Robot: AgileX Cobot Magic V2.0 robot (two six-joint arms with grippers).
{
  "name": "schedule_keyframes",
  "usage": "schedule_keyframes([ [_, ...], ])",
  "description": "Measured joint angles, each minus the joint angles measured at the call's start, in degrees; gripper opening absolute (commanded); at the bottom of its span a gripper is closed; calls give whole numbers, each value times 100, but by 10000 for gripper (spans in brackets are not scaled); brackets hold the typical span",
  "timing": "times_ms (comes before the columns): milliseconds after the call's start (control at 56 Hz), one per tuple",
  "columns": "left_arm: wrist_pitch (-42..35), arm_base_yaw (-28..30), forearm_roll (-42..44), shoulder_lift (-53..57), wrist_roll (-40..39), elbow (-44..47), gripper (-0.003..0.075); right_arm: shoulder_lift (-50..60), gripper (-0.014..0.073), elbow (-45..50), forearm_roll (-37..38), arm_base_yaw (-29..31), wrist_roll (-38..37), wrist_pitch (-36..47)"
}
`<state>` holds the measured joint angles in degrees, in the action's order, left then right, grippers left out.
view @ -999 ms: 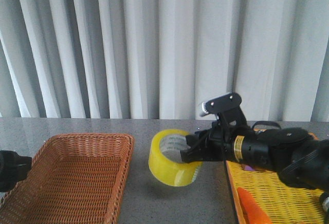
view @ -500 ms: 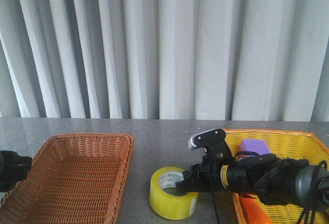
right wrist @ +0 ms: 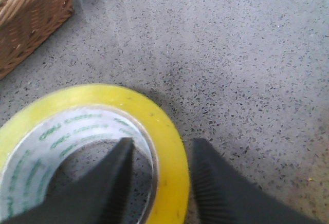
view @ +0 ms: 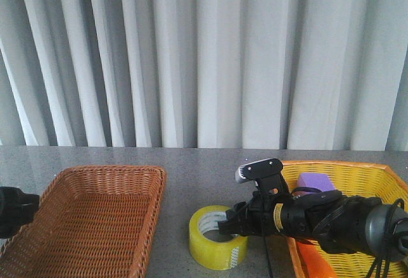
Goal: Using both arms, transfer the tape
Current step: 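Set the tape roll on the table, open and raise the right gripper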
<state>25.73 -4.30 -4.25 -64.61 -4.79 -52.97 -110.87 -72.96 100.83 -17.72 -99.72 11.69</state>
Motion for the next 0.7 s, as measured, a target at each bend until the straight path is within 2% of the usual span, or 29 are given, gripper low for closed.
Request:
schedule_keyframes([
  [89,0,0,0,0,0,0,536,7,447,0,0,0,0,0],
  [268,0,0,0,0,0,0,536,295,446,0,0,0,29,-81],
  [696,0,0,0,0,0,0,536,2391,446,0,-61,0,430,-1093],
])
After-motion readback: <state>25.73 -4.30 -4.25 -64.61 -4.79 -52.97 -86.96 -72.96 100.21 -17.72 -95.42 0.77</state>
